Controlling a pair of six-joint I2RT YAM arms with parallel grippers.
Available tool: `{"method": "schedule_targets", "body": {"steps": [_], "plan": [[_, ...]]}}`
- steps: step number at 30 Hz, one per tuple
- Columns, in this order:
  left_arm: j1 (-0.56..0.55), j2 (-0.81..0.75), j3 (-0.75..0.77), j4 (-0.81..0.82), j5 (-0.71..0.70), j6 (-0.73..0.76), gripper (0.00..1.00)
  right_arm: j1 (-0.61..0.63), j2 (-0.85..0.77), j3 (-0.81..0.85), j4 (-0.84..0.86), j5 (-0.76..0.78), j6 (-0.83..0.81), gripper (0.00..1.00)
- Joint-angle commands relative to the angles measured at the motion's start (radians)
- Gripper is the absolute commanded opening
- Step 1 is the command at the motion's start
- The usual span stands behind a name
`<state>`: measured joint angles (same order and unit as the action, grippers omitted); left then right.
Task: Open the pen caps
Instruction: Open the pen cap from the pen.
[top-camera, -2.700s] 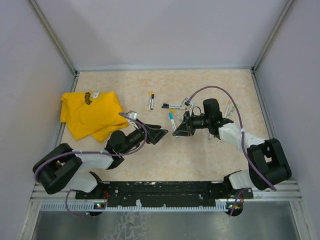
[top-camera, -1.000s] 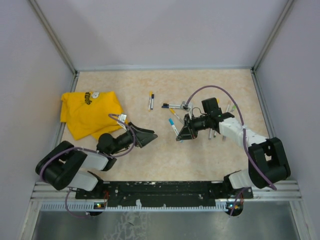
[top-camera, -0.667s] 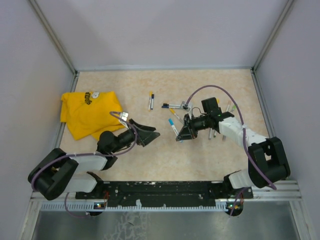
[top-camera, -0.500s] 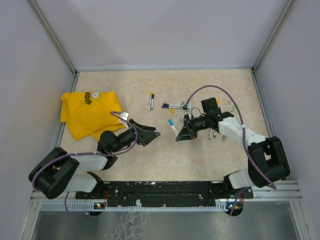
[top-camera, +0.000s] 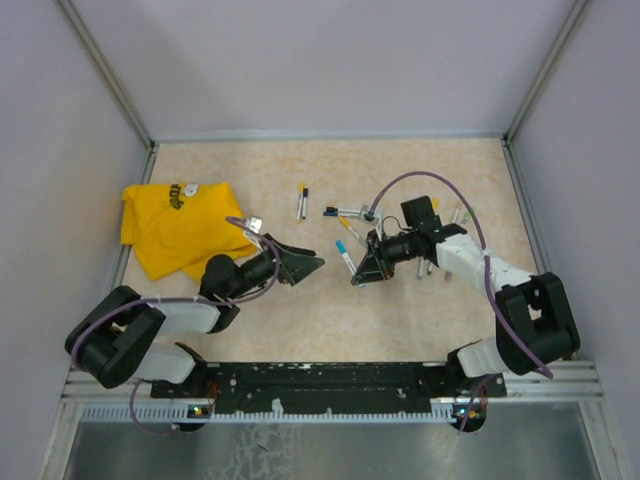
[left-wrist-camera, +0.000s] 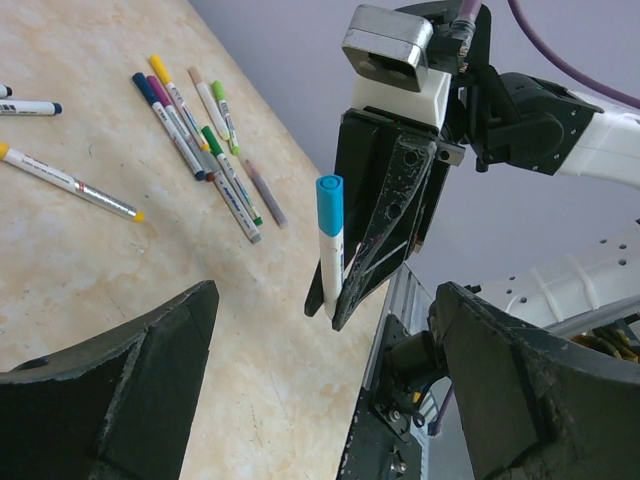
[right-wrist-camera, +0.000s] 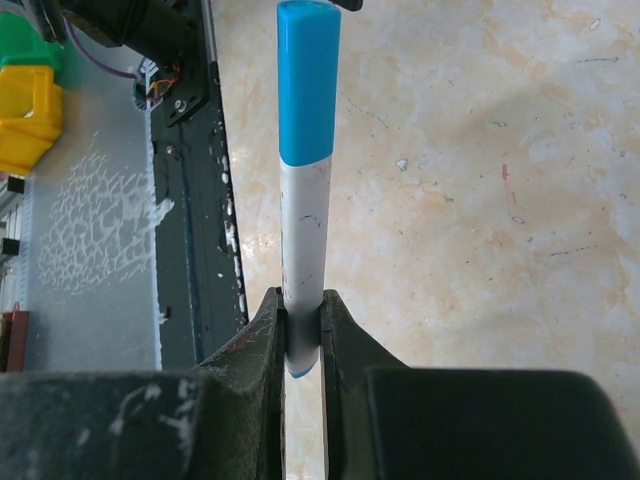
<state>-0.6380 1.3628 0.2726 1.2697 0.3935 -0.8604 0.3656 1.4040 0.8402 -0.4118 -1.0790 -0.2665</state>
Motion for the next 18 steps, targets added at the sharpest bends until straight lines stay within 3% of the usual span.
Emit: {"method": "schedule_targets", "body": {"steps": [1, 18], "plan": [[-0.002, 0.025, 0.034, -0.007, 0.008, -0.016, 0.94, 0.01, 0.012, 0.057, 0.009, -0.031, -0.023, 0.0], [-0.012, 0.231, 0.181, 0.094, 0.049, -0.133, 0.79, 0.021, 0.04, 0.07, -0.018, -0.047, -0.04, 0.0]]}}
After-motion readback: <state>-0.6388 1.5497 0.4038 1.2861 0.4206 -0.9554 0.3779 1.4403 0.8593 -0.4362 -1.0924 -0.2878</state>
